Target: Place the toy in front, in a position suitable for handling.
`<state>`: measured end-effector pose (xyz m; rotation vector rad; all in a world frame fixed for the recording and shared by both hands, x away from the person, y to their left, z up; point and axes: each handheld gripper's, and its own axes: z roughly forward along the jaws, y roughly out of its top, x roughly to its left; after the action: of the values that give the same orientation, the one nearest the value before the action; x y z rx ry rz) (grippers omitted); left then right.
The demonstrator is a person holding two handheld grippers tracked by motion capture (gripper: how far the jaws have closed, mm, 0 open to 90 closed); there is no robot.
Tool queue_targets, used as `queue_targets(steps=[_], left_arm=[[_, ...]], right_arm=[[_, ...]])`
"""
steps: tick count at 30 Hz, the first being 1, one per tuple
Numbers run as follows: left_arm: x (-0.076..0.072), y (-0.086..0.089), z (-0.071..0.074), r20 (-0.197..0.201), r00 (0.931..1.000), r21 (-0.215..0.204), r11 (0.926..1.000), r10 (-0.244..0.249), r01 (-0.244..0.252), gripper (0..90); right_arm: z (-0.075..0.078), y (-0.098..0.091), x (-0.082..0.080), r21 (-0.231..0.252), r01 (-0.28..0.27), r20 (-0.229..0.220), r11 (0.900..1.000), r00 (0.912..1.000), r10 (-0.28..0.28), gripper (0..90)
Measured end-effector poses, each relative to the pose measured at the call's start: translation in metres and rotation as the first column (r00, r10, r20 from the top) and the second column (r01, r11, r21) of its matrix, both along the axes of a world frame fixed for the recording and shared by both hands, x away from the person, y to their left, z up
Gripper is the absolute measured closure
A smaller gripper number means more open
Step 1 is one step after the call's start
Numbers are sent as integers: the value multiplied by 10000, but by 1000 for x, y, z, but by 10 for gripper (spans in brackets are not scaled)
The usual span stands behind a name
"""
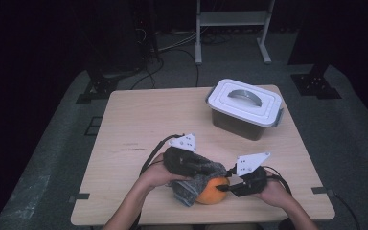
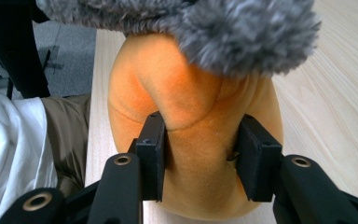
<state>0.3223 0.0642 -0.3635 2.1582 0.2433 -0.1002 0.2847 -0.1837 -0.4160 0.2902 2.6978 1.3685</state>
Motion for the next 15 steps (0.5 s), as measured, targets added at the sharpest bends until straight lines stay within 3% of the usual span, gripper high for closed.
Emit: queue_targets(steps=[5,15], left_arm=[[4,9,-2,-89,9997,-103,9997,214,-215,742],[-2,42,-5,-398,9983,-726,9964,420,-448,741]], right_arm=[[-2,-8,6,263,130,-248,9996,9996,-123,567],[-7,-25,15,546,577,-688,9968,9962,-539,567]])
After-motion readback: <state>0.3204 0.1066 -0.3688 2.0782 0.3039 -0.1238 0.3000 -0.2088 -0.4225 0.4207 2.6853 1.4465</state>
